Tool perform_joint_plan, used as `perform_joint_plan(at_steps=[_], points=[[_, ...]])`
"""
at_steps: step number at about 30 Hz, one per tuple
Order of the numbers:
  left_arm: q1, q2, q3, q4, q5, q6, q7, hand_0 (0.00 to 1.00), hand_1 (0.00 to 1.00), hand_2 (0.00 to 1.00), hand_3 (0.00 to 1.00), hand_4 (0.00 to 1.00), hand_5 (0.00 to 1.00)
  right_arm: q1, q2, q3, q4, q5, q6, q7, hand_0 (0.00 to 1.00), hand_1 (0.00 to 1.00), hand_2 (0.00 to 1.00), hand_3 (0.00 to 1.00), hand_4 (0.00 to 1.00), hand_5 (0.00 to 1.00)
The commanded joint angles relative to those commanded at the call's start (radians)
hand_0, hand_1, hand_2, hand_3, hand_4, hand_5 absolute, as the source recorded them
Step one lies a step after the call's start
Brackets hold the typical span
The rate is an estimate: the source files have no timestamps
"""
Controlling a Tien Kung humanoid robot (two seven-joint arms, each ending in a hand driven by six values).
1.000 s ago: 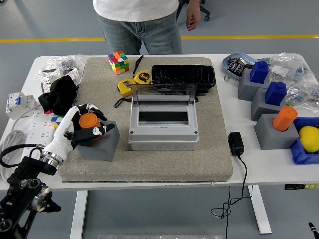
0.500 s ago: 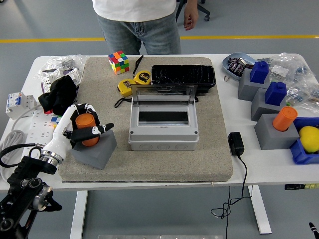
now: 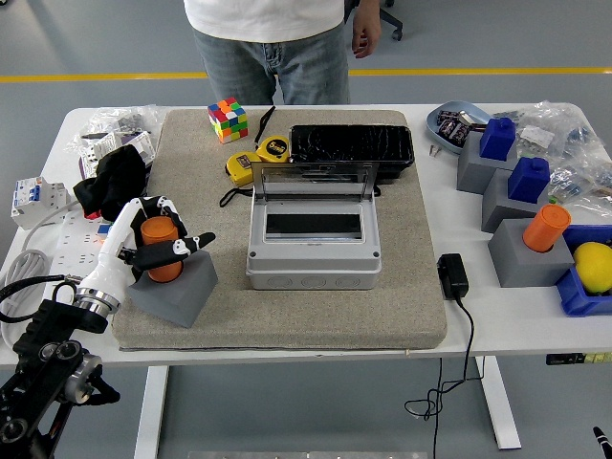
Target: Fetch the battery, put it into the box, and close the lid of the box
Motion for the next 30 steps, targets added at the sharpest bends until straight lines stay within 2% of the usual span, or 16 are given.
perform_joint_plan(at_steps=[2, 3, 12, 17, 20, 24, 27, 30], points=[[0.0, 0.0, 0.0, 0.0, -0.003, 0.006, -0.002, 0.089, 0.13, 0.162, 0.168, 0.998, 0.002, 0.0, 0.0, 0.0, 0.0, -0.001, 0.0, 0.0, 0.918, 0.875, 0.818, 0.833, 0.998, 0.998], [-0.001, 0.0, 0.0, -0.001, -0.008, 0.012, -0.005, 0.07, 0.105, 0.142, 0.137, 0.998, 0.002, 0.001, 0.0, 0.0, 0.0, -0.001, 0.0, 0.0, 0.918, 0.875, 0.818, 0.833, 0.998, 0.998], [-0.012, 0.005, -0.001, -0.019, -0.035, 0.035, -0.015, 0.059, 0.093, 0.129, 0.122, 0.998, 0.002, 0.0, 0.0, -0.003, 0.0, 0.001, -0.001, 0.0, 0.919, 0.876, 0.818, 0.833, 0.998, 0.998], [-0.032, 0.01, -0.002, -0.038, -0.04, 0.037, -0.013, 0.058, 0.08, 0.123, 0.114, 0.998, 0.002, 0.0, 0.0, -0.003, -0.001, 0.001, -0.001, 0.0, 0.919, 0.876, 0.818, 0.833, 0.998, 0.998], [-0.054, 0.019, -0.004, -0.053, -0.021, 0.038, 0.007, 0.058, 0.08, 0.123, 0.114, 0.998, 0.002, 0.001, -0.001, -0.001, -0.001, 0.0, 0.0, -0.001, 0.919, 0.876, 0.818, 0.833, 0.998, 0.998], [-0.092, 0.039, 0.003, -0.075, 0.05, 0.065, 0.035, 0.055, 0.077, 0.121, 0.113, 0.998, 0.002, 0.004, -0.003, 0.005, -0.001, -0.002, 0.0, -0.001, 0.92, 0.876, 0.818, 0.833, 0.998, 0.998], [-0.132, 0.062, 0.027, -0.109, 0.168, 0.117, 0.067, 0.055, 0.066, 0.111, 0.095, 0.998, 0.002, 0.008, -0.005, 0.011, -0.001, -0.004, 0.0, -0.001, 0.921, 0.877, 0.818, 0.833, 0.998, 0.998], [-0.163, 0.079, 0.055, -0.136, 0.29, 0.146, 0.085, 0.055, 0.066, 0.111, 0.095, 0.998, 0.002, 0.009, -0.006, 0.015, -0.001, -0.006, 0.0, -0.001, 0.921, 0.877, 0.818, 0.833, 0.998, 0.998]])
